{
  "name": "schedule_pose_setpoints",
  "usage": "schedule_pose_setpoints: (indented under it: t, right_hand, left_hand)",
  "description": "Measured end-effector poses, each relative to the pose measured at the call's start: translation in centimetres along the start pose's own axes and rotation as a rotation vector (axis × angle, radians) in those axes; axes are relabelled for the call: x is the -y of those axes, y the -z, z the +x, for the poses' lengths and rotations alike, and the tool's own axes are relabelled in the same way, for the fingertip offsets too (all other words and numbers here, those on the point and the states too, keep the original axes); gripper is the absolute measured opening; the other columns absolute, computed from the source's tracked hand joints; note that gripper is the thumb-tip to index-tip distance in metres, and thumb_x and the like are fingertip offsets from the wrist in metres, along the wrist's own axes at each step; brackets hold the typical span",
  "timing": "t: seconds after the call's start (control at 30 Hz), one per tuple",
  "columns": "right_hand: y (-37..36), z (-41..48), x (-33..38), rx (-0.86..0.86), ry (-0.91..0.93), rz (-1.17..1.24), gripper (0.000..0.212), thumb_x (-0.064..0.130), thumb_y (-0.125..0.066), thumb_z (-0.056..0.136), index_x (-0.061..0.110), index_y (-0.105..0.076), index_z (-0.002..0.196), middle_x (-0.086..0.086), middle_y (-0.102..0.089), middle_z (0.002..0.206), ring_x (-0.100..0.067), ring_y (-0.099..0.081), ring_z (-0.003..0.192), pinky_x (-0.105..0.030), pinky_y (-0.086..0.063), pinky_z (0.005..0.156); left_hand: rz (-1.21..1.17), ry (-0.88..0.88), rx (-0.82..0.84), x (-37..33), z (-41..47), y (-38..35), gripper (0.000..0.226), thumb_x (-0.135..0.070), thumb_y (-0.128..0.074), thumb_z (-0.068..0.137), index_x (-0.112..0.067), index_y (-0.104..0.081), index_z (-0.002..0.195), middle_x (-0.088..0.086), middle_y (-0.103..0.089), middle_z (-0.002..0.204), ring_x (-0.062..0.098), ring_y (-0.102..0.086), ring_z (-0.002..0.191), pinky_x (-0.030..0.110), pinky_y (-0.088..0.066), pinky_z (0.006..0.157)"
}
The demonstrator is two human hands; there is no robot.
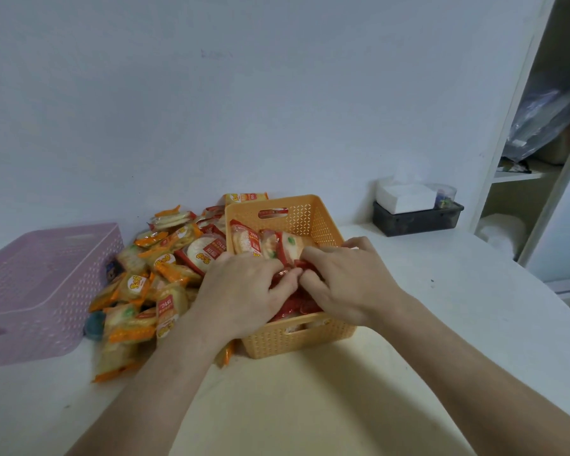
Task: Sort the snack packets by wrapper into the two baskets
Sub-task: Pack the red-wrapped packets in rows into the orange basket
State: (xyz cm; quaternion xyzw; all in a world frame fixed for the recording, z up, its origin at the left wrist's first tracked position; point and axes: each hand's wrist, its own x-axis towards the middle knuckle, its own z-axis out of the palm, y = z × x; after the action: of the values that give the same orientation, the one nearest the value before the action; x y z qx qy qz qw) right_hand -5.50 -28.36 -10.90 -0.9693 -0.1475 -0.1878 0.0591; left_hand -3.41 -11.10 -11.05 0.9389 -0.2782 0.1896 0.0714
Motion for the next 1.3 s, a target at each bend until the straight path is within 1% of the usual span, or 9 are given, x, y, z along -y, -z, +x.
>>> schedule_pose_setpoints:
  t: [0.3,0.47,0.63,0.73,0.87,0.97,1.13,1.2,1.3]
  right_hand:
    - [-0.1,0.5,-0.2,0.093,-0.009,-0.061,0.045,0.052,-0.020,0.092,0.028,-0.056,0.077,0.010,-0.059,0.080,-0.011,-0.051,0.090,-0.045,-0.024,0.101]
    - [0.2,0.5,-0.1,0.235,0.026,-0.110,0.069,0.053,0.002,0.085,0.028,-0.059,0.104,0.005,-0.056,0.099,-0.015,-0.050,0.105,-0.049,-0.015,0.106]
    - [0.6,1.6,-0.4,0.577,0.035,-0.209,0.075,0.064,0.002,0.084,0.035,-0.020,0.149,-0.001,-0.030,0.153,-0.023,-0.025,0.142,-0.058,0.000,0.113]
    - [2.8,2.1,-0.4,0.714,0.003,-0.104,0.073,0.067,-0.009,0.089,0.033,-0.008,0.153,0.003,-0.015,0.160,-0.025,-0.014,0.147,-0.052,-0.003,0.116]
    - [6.9,3.5,-1.3,0.493,-0.087,0.453,0.055,0.052,-0.040,0.095,0.029,-0.039,0.145,0.008,-0.047,0.141,-0.011,-0.044,0.128,-0.026,-0.034,0.101]
    - [5.8,6.0,-1.6,0.289,-0.021,0.380,0.040,0.033,-0.051,0.097,0.028,-0.050,0.136,0.003,-0.055,0.136,-0.014,-0.052,0.123,-0.026,-0.040,0.098]
    - [1.3,8.3,-1.2,0.481,0.077,-0.240,0.072,0.016,-0.052,0.092,0.050,-0.019,0.147,0.001,-0.017,0.159,-0.029,-0.018,0.143,-0.055,-0.026,0.108]
    - [0.7,8.5,-0.9,0.488,0.108,-0.299,0.067,0.019,-0.053,0.093,0.051,-0.024,0.144,0.005,-0.007,0.161,-0.029,-0.010,0.146,-0.058,-0.020,0.109]
    - [0.4,8.9,-0.6,0.456,0.172,-0.328,0.051,0.020,-0.055,0.092,0.048,-0.045,0.133,0.007,-0.026,0.155,-0.024,-0.015,0.143,-0.057,-0.019,0.107]
  left_hand:
    - [0.071,-0.058,0.052,0.2,0.3,0.2,0.039,-0.044,-0.026,0.095,-0.029,-0.060,0.082,-0.011,-0.055,0.067,0.011,-0.052,0.072,0.039,-0.044,0.080]
    - [0.144,-0.101,0.136,0.0,0.9,0.4,0.043,-0.042,-0.020,0.091,-0.027,-0.058,0.082,-0.010,-0.052,0.073,0.013,-0.047,0.078,0.037,-0.044,0.071]
    - [0.109,-0.101,0.245,0.1,1.1,0.6,0.031,-0.041,-0.027,0.095,-0.025,-0.049,0.080,-0.007,-0.054,0.076,0.015,-0.053,0.078,0.039,-0.049,0.069]
    - [0.034,-0.070,0.154,0.4,1.2,0.9,0.033,-0.038,-0.032,0.094,-0.024,-0.062,0.090,-0.007,-0.061,0.074,0.012,-0.056,0.069,0.033,-0.046,0.059]
    - [-0.090,0.055,-0.108,1.6,2.0,1.6,0.033,-0.023,-0.039,0.092,-0.026,-0.072,0.093,-0.012,-0.067,0.079,0.006,-0.058,0.074,0.033,-0.052,0.069]
    - [-0.088,0.138,-0.178,2.2,3.7,2.8,0.027,-0.016,-0.047,0.090,-0.026,-0.073,0.092,-0.012,-0.059,0.077,0.006,-0.054,0.078,0.027,-0.044,0.068]
    - [0.238,0.117,0.185,3.8,7.4,1.6,0.027,-0.032,-0.051,0.089,-0.028,-0.066,0.110,-0.001,-0.064,0.113,0.025,-0.040,0.123,0.044,-0.039,0.092]
    - [0.375,0.142,0.374,4.0,8.1,0.8,0.034,-0.043,-0.055,0.088,-0.026,-0.061,0.116,0.001,-0.059,0.126,0.029,-0.030,0.133,0.049,-0.029,0.098]
    - [0.457,0.206,0.497,3.5,8.7,0.4,0.042,-0.049,-0.062,0.084,-0.024,-0.057,0.118,0.003,-0.055,0.131,0.030,-0.028,0.132,0.050,-0.025,0.101]
